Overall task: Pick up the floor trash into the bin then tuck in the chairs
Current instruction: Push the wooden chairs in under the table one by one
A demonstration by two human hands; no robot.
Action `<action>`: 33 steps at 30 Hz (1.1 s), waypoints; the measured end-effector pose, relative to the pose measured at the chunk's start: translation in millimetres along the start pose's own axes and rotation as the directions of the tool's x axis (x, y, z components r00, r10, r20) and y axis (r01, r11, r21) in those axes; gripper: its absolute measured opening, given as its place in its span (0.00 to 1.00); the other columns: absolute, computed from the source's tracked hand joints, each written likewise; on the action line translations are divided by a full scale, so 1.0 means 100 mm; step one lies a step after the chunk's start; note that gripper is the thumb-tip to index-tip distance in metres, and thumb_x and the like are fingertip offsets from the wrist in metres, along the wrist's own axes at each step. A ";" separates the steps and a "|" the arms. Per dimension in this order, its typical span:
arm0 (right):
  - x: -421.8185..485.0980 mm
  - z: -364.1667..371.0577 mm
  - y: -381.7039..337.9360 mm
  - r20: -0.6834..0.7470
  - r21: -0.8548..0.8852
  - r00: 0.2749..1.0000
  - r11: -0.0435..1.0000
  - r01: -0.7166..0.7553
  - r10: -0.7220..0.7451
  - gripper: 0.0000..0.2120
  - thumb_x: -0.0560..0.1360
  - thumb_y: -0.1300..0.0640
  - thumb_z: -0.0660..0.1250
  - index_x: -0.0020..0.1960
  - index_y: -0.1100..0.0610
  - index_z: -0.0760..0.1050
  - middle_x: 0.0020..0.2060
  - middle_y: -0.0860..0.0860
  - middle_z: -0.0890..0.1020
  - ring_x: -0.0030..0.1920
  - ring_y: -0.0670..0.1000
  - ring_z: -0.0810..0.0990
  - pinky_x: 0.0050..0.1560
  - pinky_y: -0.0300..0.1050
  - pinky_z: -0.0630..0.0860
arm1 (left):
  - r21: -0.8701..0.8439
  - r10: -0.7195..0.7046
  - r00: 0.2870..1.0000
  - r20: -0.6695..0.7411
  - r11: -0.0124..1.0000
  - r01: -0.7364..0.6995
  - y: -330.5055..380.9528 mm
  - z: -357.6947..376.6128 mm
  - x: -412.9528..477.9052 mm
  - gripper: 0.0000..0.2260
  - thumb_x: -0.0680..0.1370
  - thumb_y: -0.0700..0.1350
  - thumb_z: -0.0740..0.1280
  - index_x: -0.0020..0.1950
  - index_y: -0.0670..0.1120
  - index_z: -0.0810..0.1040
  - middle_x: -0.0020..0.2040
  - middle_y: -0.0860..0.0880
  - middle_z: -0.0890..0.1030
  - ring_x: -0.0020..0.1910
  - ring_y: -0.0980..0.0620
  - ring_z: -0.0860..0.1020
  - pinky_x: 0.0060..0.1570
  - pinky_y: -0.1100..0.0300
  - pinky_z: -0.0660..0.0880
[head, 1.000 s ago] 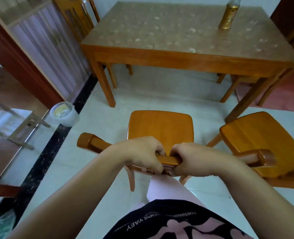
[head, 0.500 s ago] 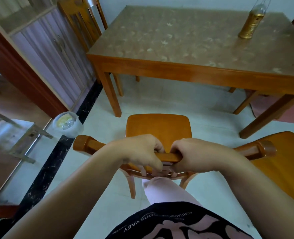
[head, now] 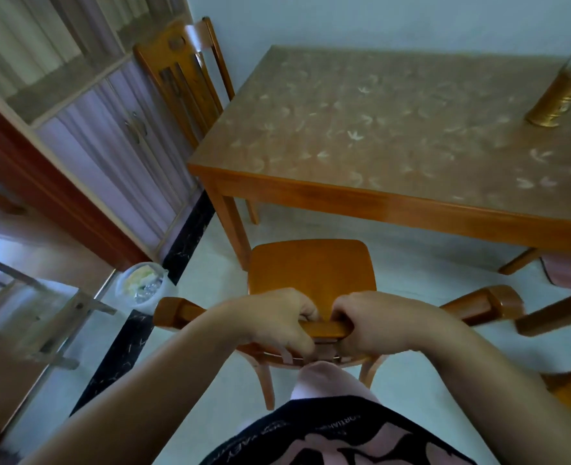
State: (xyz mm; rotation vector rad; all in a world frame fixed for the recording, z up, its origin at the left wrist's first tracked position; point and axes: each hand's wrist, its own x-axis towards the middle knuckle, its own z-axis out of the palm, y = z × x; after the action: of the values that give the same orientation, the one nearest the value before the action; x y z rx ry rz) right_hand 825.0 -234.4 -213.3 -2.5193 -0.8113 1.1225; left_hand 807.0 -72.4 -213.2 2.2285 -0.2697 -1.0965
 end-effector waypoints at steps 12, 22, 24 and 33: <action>0.51 -0.05 -0.24 -0.071 -0.006 0.995 0.997 -0.072 0.071 0.13 0.71 0.49 0.68 0.37 0.50 0.64 0.35 0.48 0.70 0.33 0.48 0.68 0.33 0.42 0.64 | 0.052 0.031 0.997 0.066 0.998 -0.034 -0.49 -0.42 0.15 0.04 0.71 0.39 0.68 0.42 0.47 0.75 0.36 0.49 0.75 0.32 0.53 0.72 0.33 0.58 0.68; 0.91 -0.10 -0.46 -0.119 0.102 0.984 0.987 -0.121 0.133 0.09 0.71 0.53 0.69 0.44 0.52 0.68 0.37 0.49 0.72 0.38 0.51 0.72 0.32 0.41 0.65 | 0.115 0.097 0.991 0.090 0.988 -0.107 -0.83 -0.83 0.25 0.08 0.70 0.39 0.70 0.42 0.51 0.75 0.41 0.48 0.78 0.35 0.51 0.76 0.34 0.57 0.71; 0.95 -0.18 -0.44 -0.106 0.154 0.982 0.978 -0.139 0.156 0.08 0.70 0.54 0.69 0.43 0.50 0.68 0.35 0.48 0.74 0.36 0.50 0.74 0.31 0.40 0.65 | 0.088 0.095 0.989 0.112 0.991 -0.106 -0.82 -0.93 0.31 0.08 0.71 0.38 0.70 0.42 0.51 0.75 0.40 0.50 0.77 0.35 0.53 0.77 0.33 0.62 0.73; 1.43 -0.43 -0.27 -0.068 0.178 0.985 0.974 -0.142 0.156 0.13 0.72 0.53 0.68 0.54 0.57 0.74 0.40 0.52 0.74 0.38 0.51 0.71 0.35 0.42 0.65 | 0.087 0.079 0.988 0.132 0.992 -0.091 -1.02 -1.26 0.73 0.06 0.71 0.39 0.70 0.44 0.47 0.74 0.38 0.48 0.76 0.31 0.53 0.73 0.31 0.61 0.69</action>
State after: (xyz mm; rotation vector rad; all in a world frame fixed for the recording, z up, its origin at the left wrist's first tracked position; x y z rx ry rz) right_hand 924.5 -129.3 -258.5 -2.4941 -0.4873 1.0767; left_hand 941.1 31.8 -265.5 2.2085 -0.4750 -1.2042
